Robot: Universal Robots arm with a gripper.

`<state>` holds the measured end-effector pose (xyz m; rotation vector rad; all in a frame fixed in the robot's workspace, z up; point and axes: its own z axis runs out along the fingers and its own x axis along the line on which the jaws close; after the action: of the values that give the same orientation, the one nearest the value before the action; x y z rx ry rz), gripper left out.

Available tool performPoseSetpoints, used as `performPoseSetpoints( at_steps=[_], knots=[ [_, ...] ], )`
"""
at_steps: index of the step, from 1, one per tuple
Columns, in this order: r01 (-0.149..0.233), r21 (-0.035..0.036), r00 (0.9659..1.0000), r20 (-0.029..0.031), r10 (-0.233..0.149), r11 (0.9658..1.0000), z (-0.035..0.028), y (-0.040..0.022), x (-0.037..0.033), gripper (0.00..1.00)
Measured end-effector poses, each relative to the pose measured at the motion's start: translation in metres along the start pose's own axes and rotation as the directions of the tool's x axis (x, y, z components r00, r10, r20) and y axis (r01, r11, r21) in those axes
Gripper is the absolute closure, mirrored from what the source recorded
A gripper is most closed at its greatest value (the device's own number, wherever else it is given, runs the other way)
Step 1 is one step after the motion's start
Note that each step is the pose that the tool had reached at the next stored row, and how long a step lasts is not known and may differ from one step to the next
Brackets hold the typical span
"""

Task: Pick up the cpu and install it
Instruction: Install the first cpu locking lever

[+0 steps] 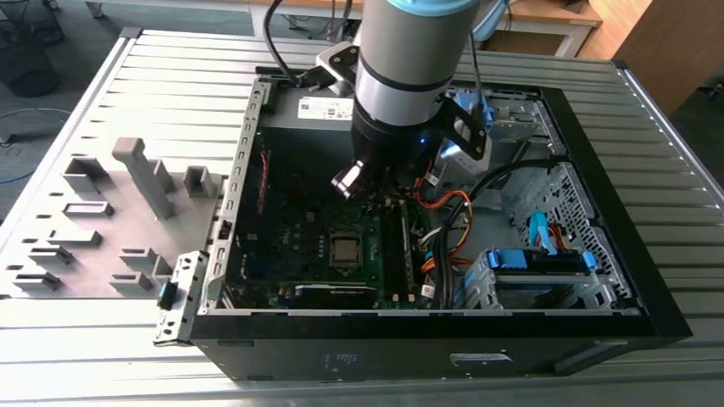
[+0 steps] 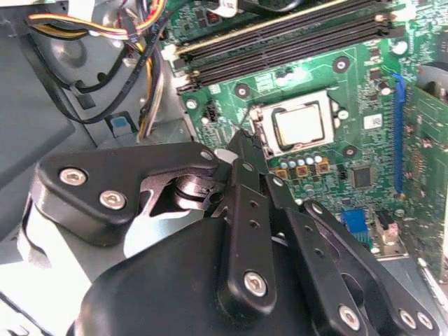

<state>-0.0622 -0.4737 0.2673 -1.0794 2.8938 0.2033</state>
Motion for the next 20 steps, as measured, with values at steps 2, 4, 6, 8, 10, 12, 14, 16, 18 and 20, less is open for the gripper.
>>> performPoseSetpoints(
  at_steps=[2, 4, 6, 8, 10, 12, 14, 16, 18, 20],
  knots=[
    [0.0, 0.0, 1.0, 0.0, 0.0, 1.0, 0.001, 0.0011, -0.0034, 0.89],
    [0.001, -0.0001, 1.0, -0.0001, -0.001, 1.0, 0.0021, 0.0024, -0.0064, 0.89],
    [0.004, -0.0003, 1.0, -0.0004, -0.004, 1.0, 0.0039, 0.0041, -0.0084, 0.89],
    [0.011, -0.0008, 0.9999, -0.0009, -0.011, 0.9999, 0.0071, 0.0055, -0.0096, 0.89],
    [0.018, -0.0014, 0.9998, -0.0016, -0.018, 0.9998, 0.0102, 0.0069, -0.0108, 0.89],
    [0.028, -0.0022, 0.9996, -0.0023, -0.028, 0.9996, 0.0138, 0.0082, -0.012, 0.89],
    [0.039, -0.0031, 0.9992, -0.0036, -0.039, 0.9992, 0.0169, 0.0091, -0.0128, 0.89],
    [0.05, -0.004, 0.9987, -0.0047, -0.05, 0.9987, 0.0198, 0.0094, -0.0131, 0.89],
    [0.06, -0.005, 0.9982, -0.0056, -0.06, 0.9982, 0.0227, 0.0094, -0.013, 0.89],
    [0.069, -0.0058, 0.9976, -0.0065, -0.069, 0.9976, 0.0253, 0.0091, -0.0127, 0.89]
  ],
)
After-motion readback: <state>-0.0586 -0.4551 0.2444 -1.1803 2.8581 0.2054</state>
